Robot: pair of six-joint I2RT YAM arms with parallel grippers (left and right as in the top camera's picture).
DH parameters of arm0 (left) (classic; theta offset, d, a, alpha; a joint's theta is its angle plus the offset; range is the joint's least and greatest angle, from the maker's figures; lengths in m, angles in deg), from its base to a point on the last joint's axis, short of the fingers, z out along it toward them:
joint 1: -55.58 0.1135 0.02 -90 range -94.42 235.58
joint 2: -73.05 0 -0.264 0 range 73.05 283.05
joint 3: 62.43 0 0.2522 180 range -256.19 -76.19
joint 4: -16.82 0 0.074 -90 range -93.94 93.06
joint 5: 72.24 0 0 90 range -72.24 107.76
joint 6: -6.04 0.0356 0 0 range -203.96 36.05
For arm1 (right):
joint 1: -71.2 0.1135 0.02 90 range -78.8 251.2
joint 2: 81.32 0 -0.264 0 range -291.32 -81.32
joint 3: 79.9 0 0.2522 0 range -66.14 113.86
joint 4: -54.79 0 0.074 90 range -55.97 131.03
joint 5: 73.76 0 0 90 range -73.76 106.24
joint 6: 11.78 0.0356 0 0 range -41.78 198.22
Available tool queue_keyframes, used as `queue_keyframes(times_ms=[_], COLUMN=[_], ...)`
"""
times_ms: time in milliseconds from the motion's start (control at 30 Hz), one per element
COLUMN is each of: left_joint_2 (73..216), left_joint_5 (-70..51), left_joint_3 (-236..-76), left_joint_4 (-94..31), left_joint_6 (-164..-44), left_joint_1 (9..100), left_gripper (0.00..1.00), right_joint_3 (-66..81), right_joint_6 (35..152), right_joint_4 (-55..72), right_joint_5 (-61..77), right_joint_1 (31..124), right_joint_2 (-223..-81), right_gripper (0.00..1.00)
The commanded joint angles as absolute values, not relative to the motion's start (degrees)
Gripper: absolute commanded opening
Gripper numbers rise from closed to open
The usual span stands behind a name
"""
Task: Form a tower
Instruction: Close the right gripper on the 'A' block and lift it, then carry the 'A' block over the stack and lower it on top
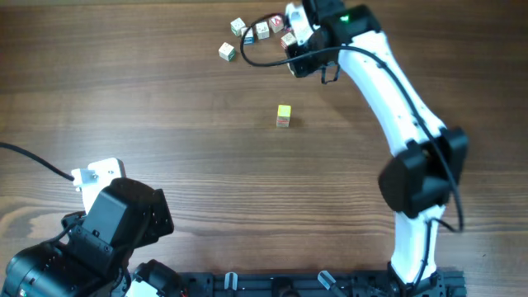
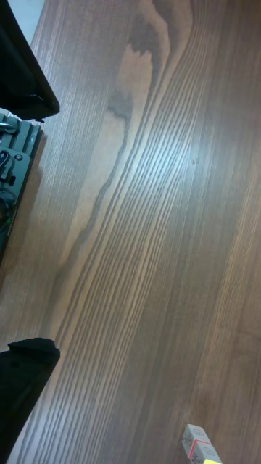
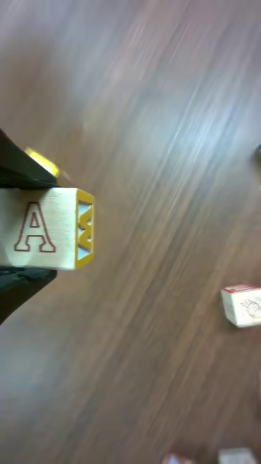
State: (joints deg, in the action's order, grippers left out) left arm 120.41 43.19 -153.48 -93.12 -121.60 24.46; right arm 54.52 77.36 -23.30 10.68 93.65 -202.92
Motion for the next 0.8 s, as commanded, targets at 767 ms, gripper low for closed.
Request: queue_keyframes(times_ms=[767], left_joint_2=[120.4], left_joint_5=[43.3], left_joint_3=[-153.4], left_joint_4=[-93.0], left_joint_6=[-122.2], left_joint_1=[24.7], left_gripper=[1.0], right_joint_3=[41.6], right_joint_6=[110.1], right_joint_4=[-23.2], right_joint_5=[19.2], right_joint_1=[100.8], right_joint_2=[-200.0], right_gripper=[0.21])
